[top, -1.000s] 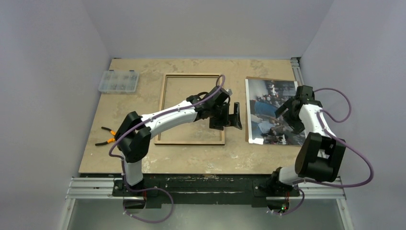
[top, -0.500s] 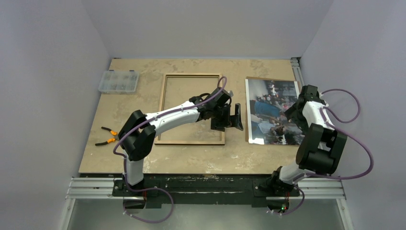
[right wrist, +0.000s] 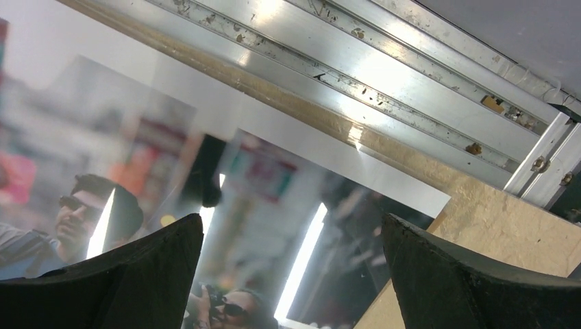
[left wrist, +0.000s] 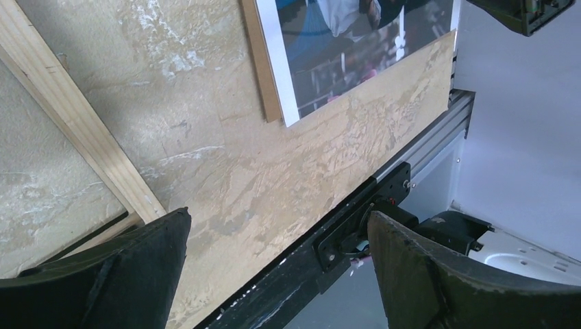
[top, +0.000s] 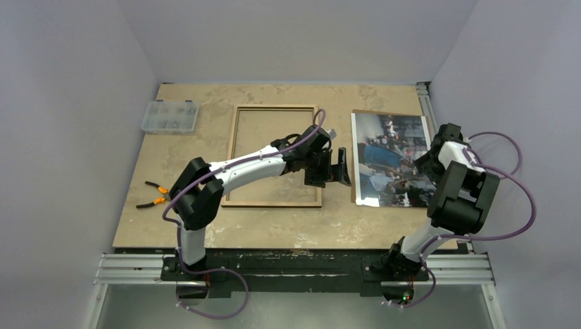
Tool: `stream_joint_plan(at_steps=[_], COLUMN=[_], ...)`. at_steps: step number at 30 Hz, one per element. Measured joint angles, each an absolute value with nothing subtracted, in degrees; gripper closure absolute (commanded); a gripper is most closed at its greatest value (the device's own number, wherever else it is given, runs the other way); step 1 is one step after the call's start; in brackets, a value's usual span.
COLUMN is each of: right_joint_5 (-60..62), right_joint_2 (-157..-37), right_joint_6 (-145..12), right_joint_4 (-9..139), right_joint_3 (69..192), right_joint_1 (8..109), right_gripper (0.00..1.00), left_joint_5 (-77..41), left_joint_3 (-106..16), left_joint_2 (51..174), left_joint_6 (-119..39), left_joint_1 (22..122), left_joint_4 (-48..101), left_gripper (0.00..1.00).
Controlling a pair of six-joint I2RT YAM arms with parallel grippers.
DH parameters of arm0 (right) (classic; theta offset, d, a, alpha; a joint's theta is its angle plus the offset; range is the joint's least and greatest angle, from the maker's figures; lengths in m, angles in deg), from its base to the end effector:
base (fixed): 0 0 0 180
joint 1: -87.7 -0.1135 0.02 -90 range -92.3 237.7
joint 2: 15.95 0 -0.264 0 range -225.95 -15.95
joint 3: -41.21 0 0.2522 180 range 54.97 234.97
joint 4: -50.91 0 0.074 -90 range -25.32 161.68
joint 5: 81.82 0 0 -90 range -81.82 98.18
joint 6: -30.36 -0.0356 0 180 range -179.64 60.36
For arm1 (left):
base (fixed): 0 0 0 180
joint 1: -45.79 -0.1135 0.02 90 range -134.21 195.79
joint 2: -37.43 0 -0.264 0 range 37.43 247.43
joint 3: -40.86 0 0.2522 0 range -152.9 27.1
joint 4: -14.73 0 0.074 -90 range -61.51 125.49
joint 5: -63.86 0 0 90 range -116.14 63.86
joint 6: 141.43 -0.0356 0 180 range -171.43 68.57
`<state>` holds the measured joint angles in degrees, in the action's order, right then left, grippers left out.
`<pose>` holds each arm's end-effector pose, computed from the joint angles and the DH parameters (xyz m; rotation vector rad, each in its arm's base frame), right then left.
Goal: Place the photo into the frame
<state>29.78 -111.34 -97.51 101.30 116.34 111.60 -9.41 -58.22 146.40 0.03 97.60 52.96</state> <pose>0.2844 -0.1404 0.1880 1.4758 2.2947 -0.4598 0.2556 -0.3415 0.2394 0.1608 2.7106 -1.0609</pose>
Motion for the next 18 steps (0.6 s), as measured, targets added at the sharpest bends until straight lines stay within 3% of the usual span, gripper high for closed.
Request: stream_joint_plan(at_steps=[18], right_joint_5=[35.0], right_joint_2=[-113.8], right_joint_6=[-98.7], right_joint_4=[99.7], right_joint_3=[116.4], right_joint_1=[112.4], right_gripper=[0.02], left_joint_5=[-7.9], left_joint_3=[-55.6], left_joint_2=[146.4], left_joint_6=[0.1], left_joint_1=[97.6], left_joint_4=[50.8], left_gripper=[0.02])
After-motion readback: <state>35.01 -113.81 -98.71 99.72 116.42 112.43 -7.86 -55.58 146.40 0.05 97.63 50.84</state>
